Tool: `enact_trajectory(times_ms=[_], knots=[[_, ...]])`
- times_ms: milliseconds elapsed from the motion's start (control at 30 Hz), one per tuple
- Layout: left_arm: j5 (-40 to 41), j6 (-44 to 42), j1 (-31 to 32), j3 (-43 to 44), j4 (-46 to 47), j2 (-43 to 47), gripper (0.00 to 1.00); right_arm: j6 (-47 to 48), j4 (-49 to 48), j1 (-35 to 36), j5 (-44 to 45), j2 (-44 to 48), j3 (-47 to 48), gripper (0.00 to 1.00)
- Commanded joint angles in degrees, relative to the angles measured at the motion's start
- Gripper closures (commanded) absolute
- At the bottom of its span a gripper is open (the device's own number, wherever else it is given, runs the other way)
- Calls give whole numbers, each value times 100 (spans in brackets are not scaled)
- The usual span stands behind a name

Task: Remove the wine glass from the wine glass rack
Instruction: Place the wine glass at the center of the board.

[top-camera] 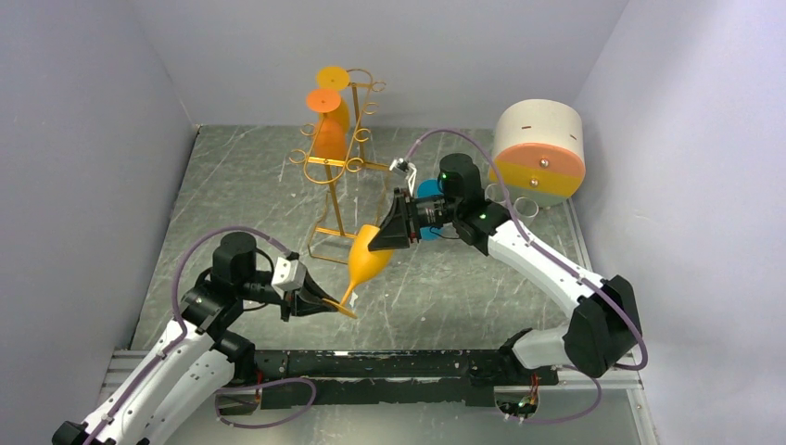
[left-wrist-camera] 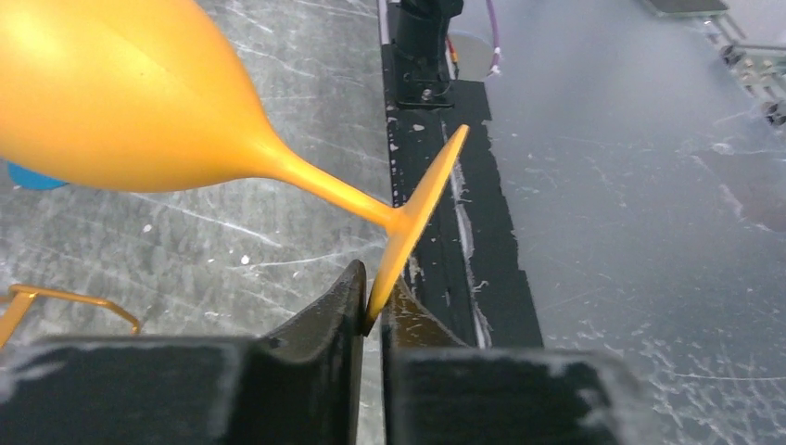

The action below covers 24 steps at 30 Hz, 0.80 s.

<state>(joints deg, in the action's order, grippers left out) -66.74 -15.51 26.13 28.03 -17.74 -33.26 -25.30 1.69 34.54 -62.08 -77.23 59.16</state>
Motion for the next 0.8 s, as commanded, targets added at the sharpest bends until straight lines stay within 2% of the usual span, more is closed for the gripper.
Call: enact_trajectory(times_ms=[0,33,233,300,367,400,433,500,567,767], knots=[[759,-246,-20,107,101,50,81,-14,299,104,54,171,97,78],[812,-360,-28,194,1,92,78,-23,301,105,97,187,85,79],[1066,-353,-73,11,118,323,78,-634,-513,107,-25,302,-296,87],[1009,-336,-73,29,95,227,80,-708,-570,108,-69,328,-362,86],[1017,-362,-73,96,32,119,89,-709,-554,110,-77,357,-392,70],[1015,-388,-73,120,3,75,92,-739,-598,110,-98,383,-426,58],[1018,-391,-78,125,-8,33,93,-769,-635,113,-109,408,-453,53],[1037,-366,-81,119,-4,-7,93,-778,-631,108,-123,444,-466,49],[1019,-349,-82,99,15,9,93,-742,-533,101,-183,446,-410,51],[1037,-307,-82,25,83,197,93,-869,-601,52,16,498,-393,76]])
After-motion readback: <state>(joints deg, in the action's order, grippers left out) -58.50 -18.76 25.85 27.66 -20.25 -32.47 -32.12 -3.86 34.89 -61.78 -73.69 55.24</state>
